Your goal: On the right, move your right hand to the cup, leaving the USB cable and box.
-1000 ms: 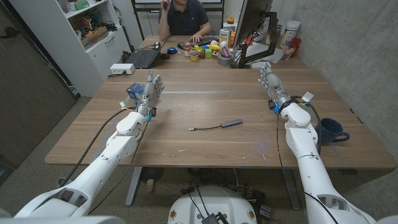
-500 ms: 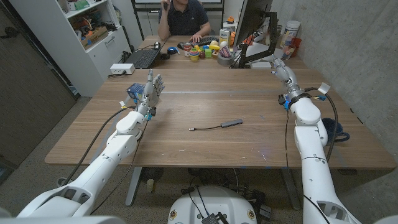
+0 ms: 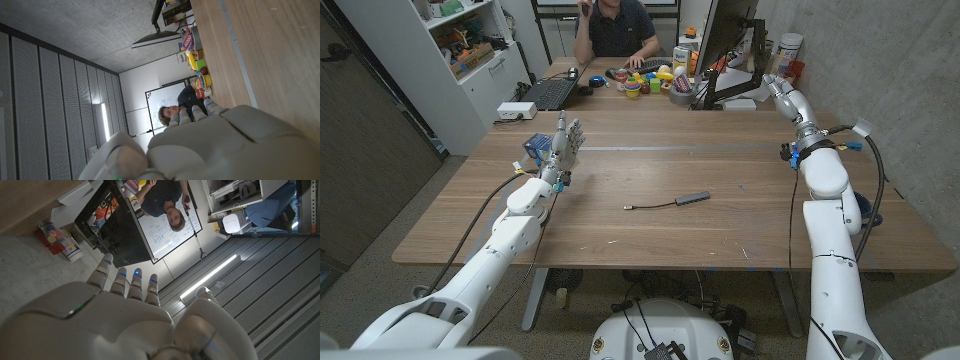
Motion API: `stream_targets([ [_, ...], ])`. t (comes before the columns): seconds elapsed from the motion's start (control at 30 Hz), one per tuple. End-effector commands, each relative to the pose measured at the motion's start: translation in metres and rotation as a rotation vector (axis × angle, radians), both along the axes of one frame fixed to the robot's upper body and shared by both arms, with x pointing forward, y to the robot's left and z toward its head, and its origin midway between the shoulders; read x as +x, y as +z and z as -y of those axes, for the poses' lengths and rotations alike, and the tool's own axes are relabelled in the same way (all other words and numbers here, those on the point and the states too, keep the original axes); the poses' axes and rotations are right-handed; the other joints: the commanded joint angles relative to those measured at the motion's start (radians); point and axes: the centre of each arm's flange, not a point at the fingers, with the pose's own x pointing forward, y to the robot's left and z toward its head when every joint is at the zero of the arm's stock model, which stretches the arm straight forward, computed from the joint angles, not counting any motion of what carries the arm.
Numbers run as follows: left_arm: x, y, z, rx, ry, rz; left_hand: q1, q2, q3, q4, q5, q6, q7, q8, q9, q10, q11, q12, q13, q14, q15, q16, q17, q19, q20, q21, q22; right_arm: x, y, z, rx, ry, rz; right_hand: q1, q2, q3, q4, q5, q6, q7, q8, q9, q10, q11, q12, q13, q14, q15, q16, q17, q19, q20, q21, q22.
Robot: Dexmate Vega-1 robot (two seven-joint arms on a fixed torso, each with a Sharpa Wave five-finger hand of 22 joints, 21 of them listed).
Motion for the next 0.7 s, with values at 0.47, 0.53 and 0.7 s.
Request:
stream_targets([
  [0.47, 0.003, 0.002, 0.009, 0.016, -0.018, -0.002, 0.001, 0.093, -0.006, 0.003, 0.007, -0.129, -0.004, 0.005, 0.004, -0.135, -0.001, 0.007, 0.003, -0.154, 0.001, 0.004, 0.005, 0.003, 0.000, -0.007, 0.004, -0.053, 0.007, 0.037, -0.253, -0.302, -0.047, 0.037, -0.017, -0.002, -0.026, -0.005, 0.028, -0.044, 0.003, 0.002, 0.023, -0.017, -0.004, 0.006, 0.025, -0.011, -0.003, 0.003, 0.035, 0.004, 0.000, 0.000],
  [0.53, 0.004, 0.002, 0.011, 0.017, -0.022, -0.003, 0.001, 0.093, -0.006, 0.003, 0.007, -0.129, -0.004, 0.005, 0.004, -0.135, -0.002, 0.006, 0.003, -0.155, 0.000, 0.003, 0.005, 0.003, 0.000, -0.008, 0.004, -0.058, 0.007, 0.038, -0.273, -0.332, -0.051, 0.048, -0.022, -0.003, -0.034, -0.005, 0.032, -0.057, 0.003, 0.002, 0.022, -0.022, -0.007, 0.007, 0.027, -0.012, -0.006, 0.002, 0.042, 0.005, -0.001, 0.000],
  [0.7, 0.004, 0.003, 0.014, 0.021, -0.027, 0.000, 0.000, 0.093, -0.007, 0.003, 0.007, -0.128, -0.003, 0.005, 0.004, -0.135, -0.001, 0.006, 0.003, -0.154, 0.001, 0.004, 0.005, 0.003, 0.000, -0.009, 0.004, -0.073, 0.007, 0.041, -0.335, -0.429, -0.057, 0.088, -0.030, 0.000, -0.058, -0.001, 0.016, -0.075, -0.008, 0.003, 0.003, -0.046, -0.019, 0.008, 0.027, -0.019, -0.015, 0.002, 0.057, 0.006, -0.005, -0.002],
])
